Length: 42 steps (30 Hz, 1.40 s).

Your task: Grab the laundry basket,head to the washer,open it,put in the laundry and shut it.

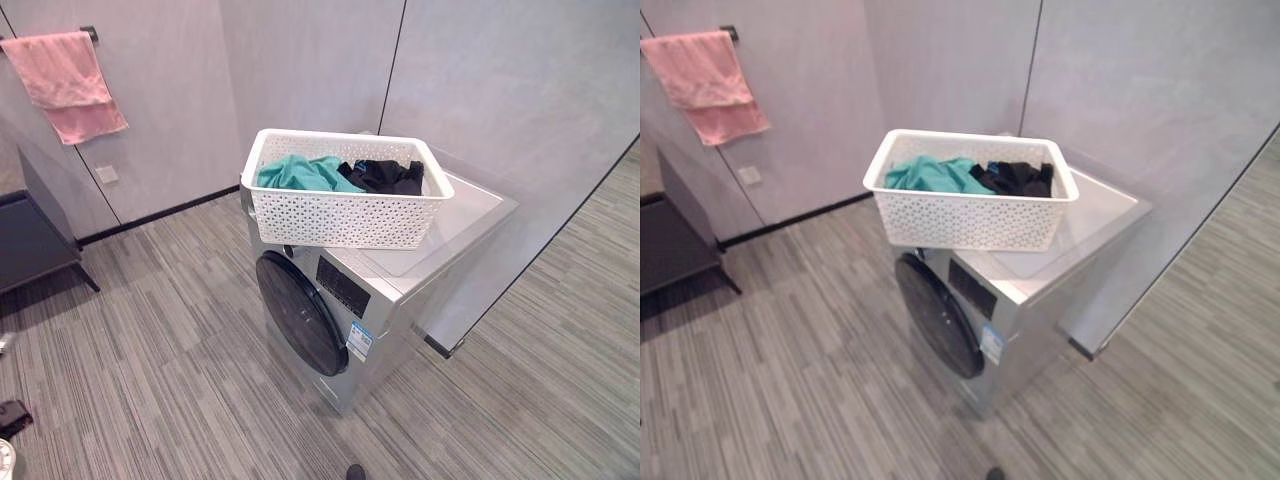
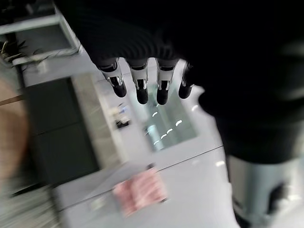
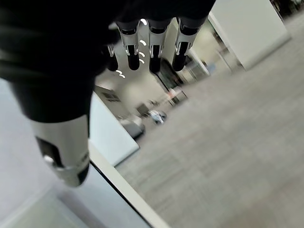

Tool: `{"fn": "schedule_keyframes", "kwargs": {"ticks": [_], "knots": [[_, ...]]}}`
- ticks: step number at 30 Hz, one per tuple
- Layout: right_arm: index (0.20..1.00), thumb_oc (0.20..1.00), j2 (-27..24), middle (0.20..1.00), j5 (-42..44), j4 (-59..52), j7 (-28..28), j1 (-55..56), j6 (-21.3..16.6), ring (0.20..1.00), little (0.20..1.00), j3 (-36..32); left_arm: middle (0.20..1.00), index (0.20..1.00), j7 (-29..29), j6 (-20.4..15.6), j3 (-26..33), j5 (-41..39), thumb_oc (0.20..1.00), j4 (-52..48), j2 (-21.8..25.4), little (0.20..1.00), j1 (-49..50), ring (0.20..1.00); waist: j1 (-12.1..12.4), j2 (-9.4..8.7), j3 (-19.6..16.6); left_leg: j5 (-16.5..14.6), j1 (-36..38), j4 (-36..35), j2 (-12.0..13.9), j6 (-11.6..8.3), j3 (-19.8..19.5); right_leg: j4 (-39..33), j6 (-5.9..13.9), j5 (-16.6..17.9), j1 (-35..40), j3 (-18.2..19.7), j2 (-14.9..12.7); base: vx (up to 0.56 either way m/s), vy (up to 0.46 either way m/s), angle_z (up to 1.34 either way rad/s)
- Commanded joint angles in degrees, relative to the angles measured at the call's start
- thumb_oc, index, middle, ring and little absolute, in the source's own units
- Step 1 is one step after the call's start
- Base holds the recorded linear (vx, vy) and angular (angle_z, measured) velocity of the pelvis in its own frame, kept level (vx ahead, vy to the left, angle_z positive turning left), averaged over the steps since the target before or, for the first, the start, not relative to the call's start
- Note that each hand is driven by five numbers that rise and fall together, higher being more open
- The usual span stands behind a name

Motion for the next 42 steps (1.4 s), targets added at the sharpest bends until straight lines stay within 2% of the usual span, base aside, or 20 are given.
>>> {"fn": "schedule_keyframes", "kwargs": {"ticks": [1, 2, 3, 5, 8, 10, 12, 15, 16, 19, 22, 23, 26, 28, 29, 32, 35, 37, 38, 42], "knots": [[1.0, 1.0, -0.3, 1.0, 5.7, 7.5, 6.3, -8.4, 1.2, 1.0, 1.0, 9.3, 1.0, 1.0, -4.4, 2.8, -6.8, -2.7, 1.0, 11.1, 1.6, 1.0, -4.9, 1.0, 0.8, 1.1, 1.6, 2.7, -1.9, -0.7, -0.8, -0.07, -2.7, 0.6, 2.38, -3.3, 5.3, -1.4, -1.5, -0.1, 0.128, -0.05], [1.0, 1.0, 1.1, 1.0, 6.9, 7.1, 7.7, -8.5, 1.3, 1.0, 1.0, 10.0, 1.0, 1.0, -5.5, 3.2, -7.4, -2.6, 1.0, 11.9, 1.1, 1.0, -4.4, 1.0, 0.8, 1.01, 2.1, 3.0, -2.1, -0.7, -1.1, 0.14, -2.5, 0.6, 2.49, -3.0, 4.9, -1.3, -1.8, -0.07, 0.122, -0.1], [1.0, 1.0, 3.0, 1.0, 10.0, 13.8, 9.3, -9.9, 1.0, 1.0, 1.0, 12.7, 1.0, 1.0, -6.1, 3.3, -9.4, -5.4, 1.0, 16.7, 0.0, 1.0, -6.0, 1.0, 1.0, 1.05, 2.6, 2.5, -1.9, -0.7, -1.4, 0.39, -2.3, 0.8, 2.71, -3.2, 4.8, -1.0, -2.0, -0.12, 0.157, -0.2], [1.0, 1.0, 9.0, 1.0, 13.2, 22.7, 15.3, -14.2, 2.5, 1.0, 1.0, 22.1, 1.0, 1.0, -10.1, 5.0, -17.7, -8.2, 1.0, 27.9, -3.1, 1.0, -9.6, 1.0, 1.6, 1.06, 4.6, 2.9, -2.4, -0.7, -2.6, 1.22, -1.5, 2.4, 3.43, -2.2, 2.9, -0.5, -3.5, -0.18, 0.22, -0.17], [1.0, 1.0, 12.3, 1.0, 13.3, 22.9, 16.5, -15.4, 2.0, 1.0, 1.0, 26.4, 1.0, 1.0, -12.5, 5.9, -25.0, -6.4, 1.0, 30.8, -5.3, 1.0, -10.6, 1.0, 1.6, 1.41, 6.8, 3.3, -2.8, -0.7, -2.5, 1.55, -0.5, 6.9, 3.31, -2.6, 0.4, -0.9, -3.3, -0.14, 0.097, -0.18], [1.0, 1.0, 13.4, 1.0, 13.1, 23.2, 16.6, -16.7, 2.2, 1.0, 1.0, 28.6, 1.0, 1.0, -12.8, 6.5, -28.1, -5.4, 1.0, 33.9, -6.2, 1.0, -12.1, 1.0, 1.9, 1.87, 8.1, 3.8, -3.1, -0.7, -1.8, 1.43, 0.8, 10.8, 2.47, -4.2, -1.4, -4.4, -1.9, -0.1, 0.052, -0.27], [1.0, 1.0, 14.3, 1.0, 13.2, 24.5, 16.7, -16.4, 2.2, 1.0, 1.0, 30.3, 1.0, 1.0, -13.2, 7.1, -30.5, -3.1, 1.0, 38.7, -7.0, 1.0, -13.5, 1.0, 1.3, 1.92, 7.8, 4.1, -3.5, -0.7, -1.6, 1.37, 1.5, 13.3, 0.54, -7.0, -1.9, -6.4, 1.9, -0.01, 0.043, -0.35], [1.0, 1.0, 15.3, 1.0, 13.4, 26.1, 16.4, -16.4, 2.0, 1.0, 1.0, 31.9, 1.0, 1.0, -13.1, 7.7, -32.1, -1.6, 1.0, 42.3, -7.5, 1.0, -15.0, 1.0, 1.5, 1.66, 7.2, 4.4, -4.1, -0.7, -1.3, 0.95, 3.3, 13.9, -1.41, -9.8, -1.2, -10.7, 5.3, 0.0, -0.003, -0.29], [1.0, 1.0, 15.3, 1.0, 13.9, 27.5, 16.3, -16.1, 2.0, 1.0, 1.0, 31.7, 1.0, 1.0, -13.1, 7.8, -32.4, -1.4, 1.0, 43.1, -7.5, 1.0, -15.4, 1.0, 1.4, 1.5, 7.0, 4.5, -4.2, -0.7, -1.3, 0.76, 3.5, 14.0, -1.53, -10.5, -1.3, -10.4, 6.2, 0.03, -0.047, -0.27], [1.0, 1.0, 15.3, 1.0, 15.3, 29.1, 16.0, -15.5, 2.0, 1.0, 1.0, 31.7, 1.0, 1.0, -12.8, 7.8, -33.6, -1.3, 1.0, 44.6, -7.8, 1.0, -17.5, 1.0, 0.3, 1.11, 6.9, 4.5, -4.3, 0.1, -1.7, 0.55, 2.5, 10.4, -2.7, -10.2, 0.3, -5.1, 8.1, 0.09, -0.075, -0.06], [1.0, 1.0, 14.7, 1.0, 14.8, 31.7, 16.0, -15.5, 2.5, 1.0, 1.0, 31.7, 1.0, 1.0, -12.8, 8.1, -33.8, -1.1, 1.0, 45.5, -8.1, 1.0, -18.5, 1.0, 0.3, 0.98, 6.4, 2.8, -4.7, 3.0, -2.2, 0.69, 2.4, 7.7, -2.96, -9.2, 2.0, -4.4, 7.8, 0.1, -0.067, 0.14], [1.0, 1.0, 13.8, 1.0, 13.1, 33.0, 16.0, -15.7, 3.1, 1.0, 1.0, 32.4, 1.0, 1.0, -13.0, 8.0, -34.5, -1.8, 1.0, 45.4, -8.5, 1.0, -19.5, 1.0, 0.2, 0.8, 7.0, 0.5, -6.8, 10.7, -3.2, 0.25, 2.5, 5.8, -3.32, -8.5, 3.4, -3.7, 7.3, 0.07, -0.062, -0.04], [1.0, 1.0, 12.8, 1.0, 11.3, 32.6, 16.2, -16.6, 3.6, 1.0, 1.0, 33.7, 1.0, 1.0, -13.1, 8.0, -35.9, -2.0, 1.0, 44.3, -8.8, 1.0, -20.9, 1.0, 0.8, 0.49, 8.2, 1.8, -12.3, 20.1, -3.9, -1.29, 1.4, 4.4, -4.03, -8.3, 5.1, -3.3, 6.4, 0.05, -0.045, 0.02], [1.0, 1.0, 12.2, 1.0, 11.0, 32.4, 16.0, -16.7, 3.7, 1.0, 1.0, 33.5, 1.0, 1.0, -12.8, 8.0, -36.8, -2.3, 1.0, 44.3, -8.8, 1.0, -22.2, 1.0, -0.2, 0.26, 8.3, 2.9, -15.2, 17.5, 0.0, -1.58, 4.1, 3.4, -3.63, -8.5, 5.6, -3.6, 4.9, 0.06, 0.064, -0.11], [1.0, 1.0, 12.3, 1.0, 11.2, 32.3, 15.9, -16.7, 3.8, 1.0, 1.0, 33.5, 1.0, 1.0, -12.7, 7.9, -36.9, -2.2, 1.0, 44.4, -8.6, 1.0, -22.6, 1.0, -0.1, 0.02, 8.3, 2.6, -15.7, 16.3, 0.6, -1.36, 4.3, 3.0, -3.6, -8.8, 6.1, -3.2, 4.5, 0.12, 0.127, -0.08], [1.0, 1.0, 12.4, 1.0, 10.8, 32.0, 15.8, -16.9, 3.7, 1.0, 1.0, 34.6, 1.0, 1.0, -12.3, 7.6, -37.3, -2.9, 1.0, 45.8, -7.8, 1.0, -23.3, 1.0, 0.6, 0.49, 7.8, 6.5, -16.2, 10.3, 3.2, -2.27, 0.5, 3.2, -3.51, -10.2, 6.6, -1.8, 4.4, 0.15, 0.143, 0.05], [1.0, 1.0, 12.0, 1.0, 9.4, 31.5, 15.7, -16.6, 3.7, 1.0, 1.0, 35.9, 1.0, 1.0, -11.8, 7.7, -37.7, -3.2, 1.0, 48.7, -6.9, 1.0, -24.7, 1.0, 0.5, 1.31, 8.3, 12.3, -19.8, 5.0, 8.7, -5.23, -1.4, 3.8, -2.94, -12.1, 8.3, -0.1, 2.7, 0.19, 0.25, -0.34], [1.0, 1.0, 12.0, 1.0, 9.4, 31.5, 15.7, -16.6, 3.7, 1.0, 1.0, 35.9, 1.0, 1.0, -11.8, 7.7, -37.7, -3.2, 1.0, 48.8, -6.9, 1.0, -24.7, 1.0, 0.5, 1.26, 8.4, 12.3, -19.7, 5.0, 8.7, -5.23, -1.4, 3.7, -2.94, -12.2, 8.4, -0.1, 2.7, 0.12, 0.193, -0.15], [1.0, 1.0, 11.9, 1.0, 9.2, 31.6, 16.1, -16.9, 3.7, 1.0, 1.0, 36.0, 1.0, 1.0, -11.9, 7.9, -37.2, -3.4, 1.0, 49.4, -6.5, 1.0, -24.5, 1.0, 0.7, 1.75, 7.9, 10.7, -18.3, 7.6, 7.5, -5.5, -3.4, 4.1, -2.28, -12.5, 9.1, 1.5, 1.6, 0.19, 0.337, -0.26], [1.0, 1.0, 11.9, 1.0, 7.6, 32.1, 16.6, -16.1, 4.0, 1.0, 1.0, 34.8, 1.0, 1.0, -12.7, 7.8, -36.5, -2.3, 1.0, 50.8, -5.9, 1.0, -23.7, 1.0, 0.6, 1.81, 6.0, 6.9, -17.5, 9.4, 4.4, -4.02, -2.0, 4.0, 0.71, -11.0, 8.6, 2.3, -3.3, 0.17, 0.374, -0.37]]}}
